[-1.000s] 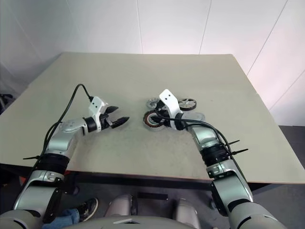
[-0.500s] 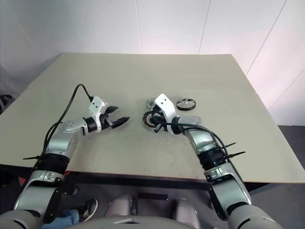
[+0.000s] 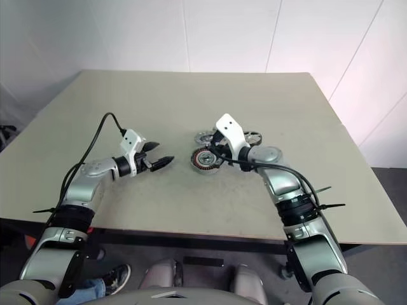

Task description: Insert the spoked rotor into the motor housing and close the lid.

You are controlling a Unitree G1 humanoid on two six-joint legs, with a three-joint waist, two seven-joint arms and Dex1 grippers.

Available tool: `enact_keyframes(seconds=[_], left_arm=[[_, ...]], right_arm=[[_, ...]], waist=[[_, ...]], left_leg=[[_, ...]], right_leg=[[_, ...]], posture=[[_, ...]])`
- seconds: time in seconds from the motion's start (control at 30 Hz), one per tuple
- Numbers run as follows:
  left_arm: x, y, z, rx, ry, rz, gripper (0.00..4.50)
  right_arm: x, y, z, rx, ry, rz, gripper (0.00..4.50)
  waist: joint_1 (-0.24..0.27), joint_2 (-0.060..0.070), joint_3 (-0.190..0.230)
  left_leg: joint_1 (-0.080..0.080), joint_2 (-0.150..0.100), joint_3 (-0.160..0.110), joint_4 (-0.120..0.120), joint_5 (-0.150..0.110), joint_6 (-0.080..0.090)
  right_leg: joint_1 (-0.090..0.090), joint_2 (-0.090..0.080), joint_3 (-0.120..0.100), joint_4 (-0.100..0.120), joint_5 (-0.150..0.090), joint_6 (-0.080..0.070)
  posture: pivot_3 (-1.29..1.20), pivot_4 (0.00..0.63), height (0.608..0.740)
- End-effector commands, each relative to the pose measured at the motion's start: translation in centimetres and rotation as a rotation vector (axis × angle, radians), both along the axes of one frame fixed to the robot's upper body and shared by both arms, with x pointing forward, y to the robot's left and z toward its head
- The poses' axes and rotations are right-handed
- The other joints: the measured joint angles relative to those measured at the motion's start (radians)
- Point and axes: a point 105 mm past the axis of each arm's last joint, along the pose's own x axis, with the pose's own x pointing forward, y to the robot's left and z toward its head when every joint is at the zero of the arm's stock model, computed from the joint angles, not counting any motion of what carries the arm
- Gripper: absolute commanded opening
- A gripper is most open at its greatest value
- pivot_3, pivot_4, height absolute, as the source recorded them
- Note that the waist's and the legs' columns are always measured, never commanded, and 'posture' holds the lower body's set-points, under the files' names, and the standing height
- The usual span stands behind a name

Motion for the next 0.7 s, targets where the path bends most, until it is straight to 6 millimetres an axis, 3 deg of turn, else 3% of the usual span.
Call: enact_keyframes(seconds=[0.03,0.13,0.3,0.37,0.5,0.7], left_arm=[[0.4,-0.3,1.2,0.0,-0.049,-0.016,4.5],[0.4,-0.4,1.3,-0.001,-0.05,-0.018,4.5],[0.2,-0.1,1.3,0.003,-0.051,-0.013,4.5],[0.2,0.1,1.3,0.003,-0.052,-0.009,4.5],[0.2,0.2,1.3,0.002,-0.052,-0.004,4.5],[0.1,-0.2,1.2,-0.002,-0.047,-0.011,4.5]], right_arm=[[0.3,0.7,0.9,0.01,-0.036,0.012,0.03],[0.2,1.2,-0.1,0.019,0.003,0.011,0.03],[-0.7,2.4,-5.0,-0.02,0.133,0.003,0.03],[-1.0,2.5,-5.4,-0.035,0.138,0.004,0.03],[-0.6,2.1,-4.3,-0.022,0.105,-0.005,0.03],[0.3,1.5,0.2,0.052,-0.011,-0.011,0.03]], waist=[[0.0,0.0,0.0],[0.0,0.0,0.0],[0.0,0.0,0.0],[0.0,0.0,0.0],[0.0,-0.001,-0.001],[0.001,-0.001,0.0]], left_leg=[[0.0,0.0,0.0,0.0,0.0,0.0],[0.0,0.0,0.0,0.0,0.0,0.0],[0.0,0.0,0.0,0.0,0.0,0.0],[0.0,0.0,0.0,0.0,0.0,0.0],[0.002,0.0,0.0,0.0,0.0,0.0],[0.001,0.0,0.0,0.0,0.0,-0.001]], right_leg=[[0.0,0.0,0.0,0.0,0.0,0.0],[0.0,0.0,0.0,0.0,0.0,0.0],[0.0,0.0,0.0,0.0,0.0,0.0],[0.0,0.0,0.0,0.0,0.0,0.0],[0.002,0.0,0.0,0.0,0.0,0.001],[0.001,0.0,0.0,0.0,0.0,0.0]], posture=[[0.0,0.0,0.74],[0.0,0.0,0.74],[0.0,0.0,0.74],[0.0,0.0,0.74],[0.0,0.0,0.74],[0.0,0.0,0.74]])
